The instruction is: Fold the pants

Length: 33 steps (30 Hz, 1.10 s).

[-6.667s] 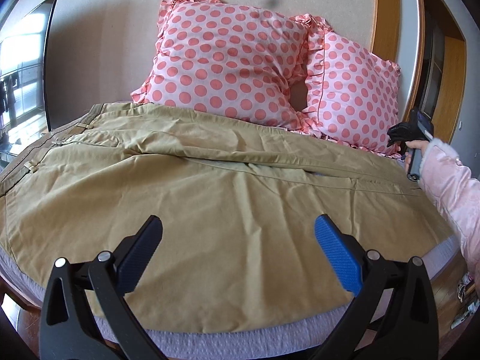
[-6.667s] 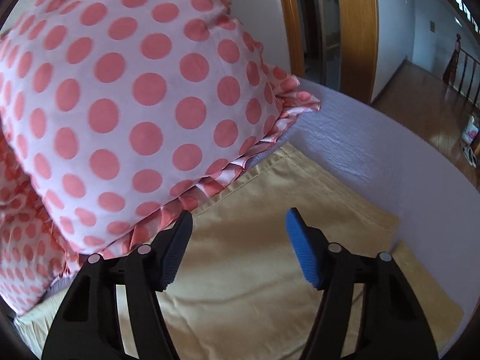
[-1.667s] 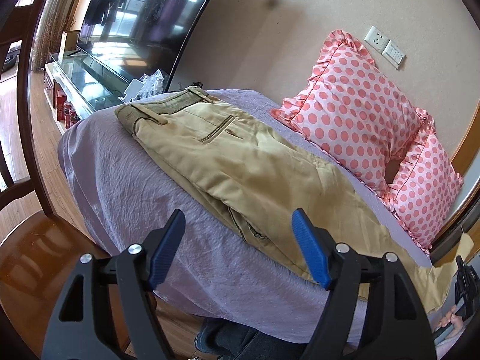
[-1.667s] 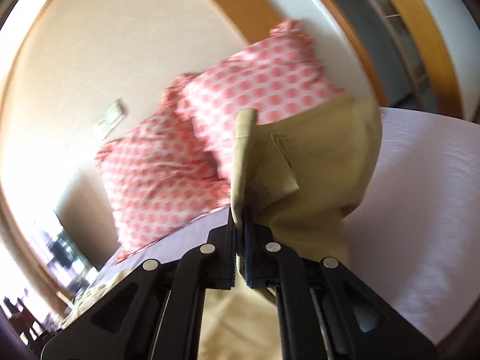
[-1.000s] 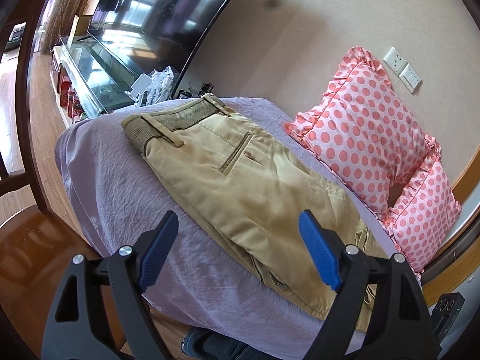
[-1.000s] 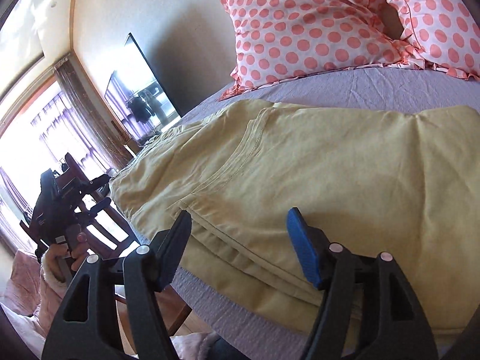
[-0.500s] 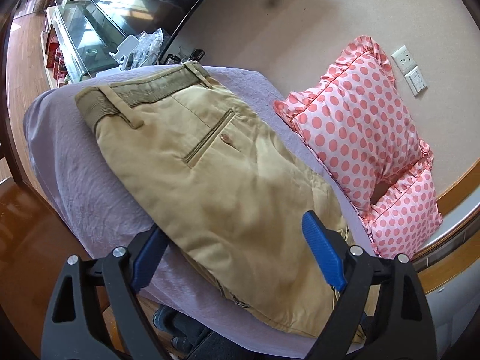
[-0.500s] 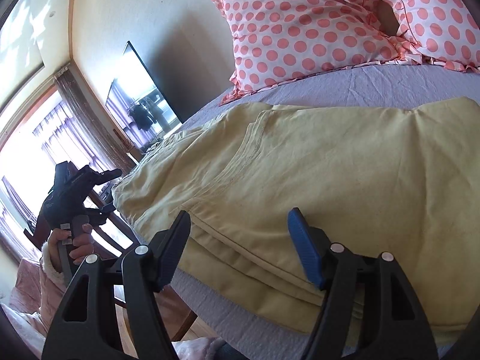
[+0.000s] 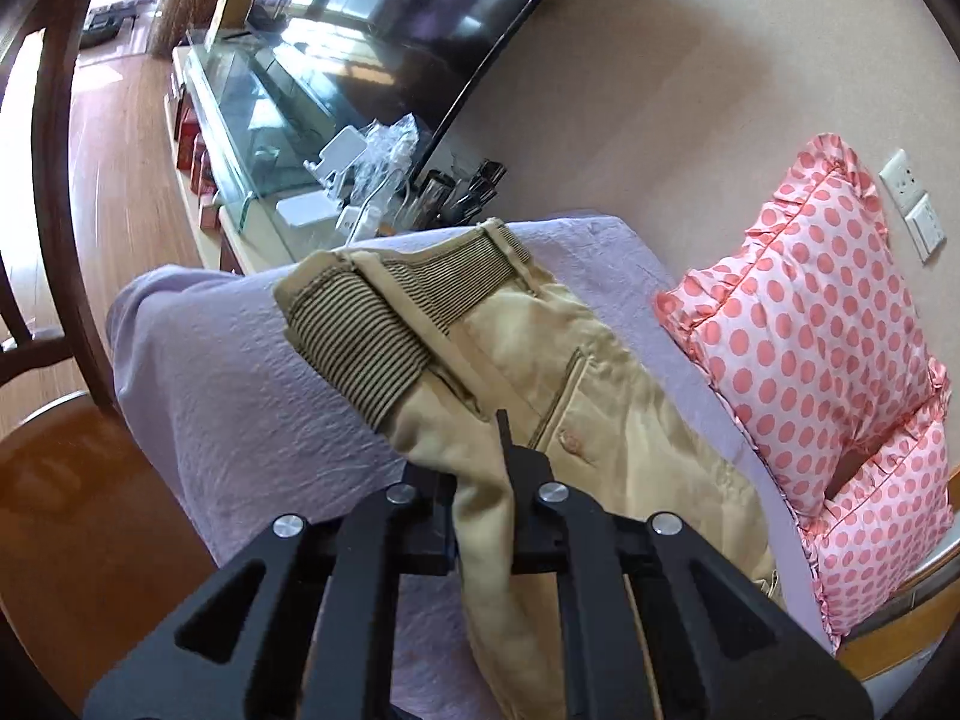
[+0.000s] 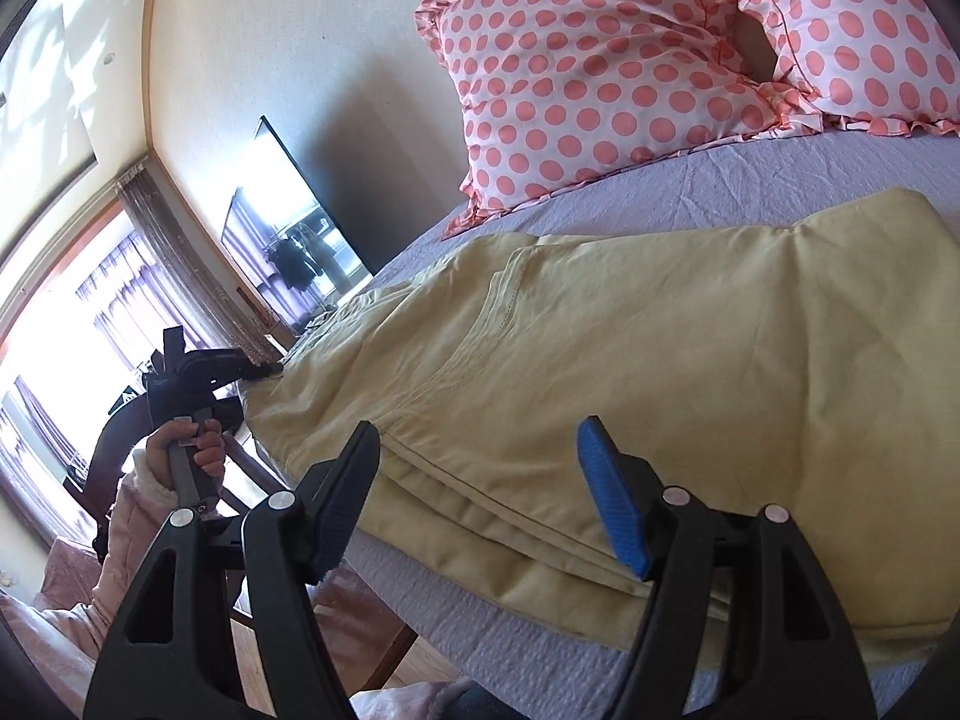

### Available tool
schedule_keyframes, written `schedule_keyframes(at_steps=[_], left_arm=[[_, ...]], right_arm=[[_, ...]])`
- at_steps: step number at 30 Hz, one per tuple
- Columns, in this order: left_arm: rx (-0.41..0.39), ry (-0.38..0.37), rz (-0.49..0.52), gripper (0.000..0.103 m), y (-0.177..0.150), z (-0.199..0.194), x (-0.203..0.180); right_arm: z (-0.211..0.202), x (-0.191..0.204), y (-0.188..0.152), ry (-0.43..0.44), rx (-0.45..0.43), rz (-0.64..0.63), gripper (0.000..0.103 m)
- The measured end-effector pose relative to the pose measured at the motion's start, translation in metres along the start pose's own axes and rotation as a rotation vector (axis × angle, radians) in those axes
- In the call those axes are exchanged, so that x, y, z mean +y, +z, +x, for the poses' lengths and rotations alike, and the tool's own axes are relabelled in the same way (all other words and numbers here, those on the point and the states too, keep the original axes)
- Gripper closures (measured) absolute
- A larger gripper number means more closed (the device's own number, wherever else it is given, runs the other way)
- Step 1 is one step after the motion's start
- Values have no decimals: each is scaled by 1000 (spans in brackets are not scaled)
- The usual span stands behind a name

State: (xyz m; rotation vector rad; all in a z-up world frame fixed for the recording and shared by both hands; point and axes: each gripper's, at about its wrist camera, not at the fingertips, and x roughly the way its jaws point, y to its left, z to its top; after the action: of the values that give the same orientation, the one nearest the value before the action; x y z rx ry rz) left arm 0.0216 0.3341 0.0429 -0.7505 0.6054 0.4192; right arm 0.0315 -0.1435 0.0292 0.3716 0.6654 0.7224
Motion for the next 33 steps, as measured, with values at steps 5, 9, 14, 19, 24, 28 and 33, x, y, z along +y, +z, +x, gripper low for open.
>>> schedule_keyframes(at_steps=[5, 9, 14, 19, 24, 28, 33], left_arm=[[-129, -47, 273, 97, -10, -47, -81], [-157, -203, 501, 96, -54, -89, -172], [-27, -481, 793, 95, -159, -115, -272], [210, -540, 1075, 95, -286, -79, -315], [193, -520, 1110, 95, -315, -76, -313], [189, -525, 1123, 95, -323, -81, -315], [166, -446, 1318, 88, -374, -75, -315]], right_arm=[[-35, -20, -1, -44, -86, 31, 32], [-73, -40, -2, -84, -178, 75, 32], [-127, -68, -10, -119, -319, 162, 15], [-167, -100, -21, -155, -405, 280, 15], [-183, -124, -27, -182, -420, 351, 15], [-180, -135, -17, -139, -429, 390, 15], [-161, -138, 2, -122, -341, 402, 15]])
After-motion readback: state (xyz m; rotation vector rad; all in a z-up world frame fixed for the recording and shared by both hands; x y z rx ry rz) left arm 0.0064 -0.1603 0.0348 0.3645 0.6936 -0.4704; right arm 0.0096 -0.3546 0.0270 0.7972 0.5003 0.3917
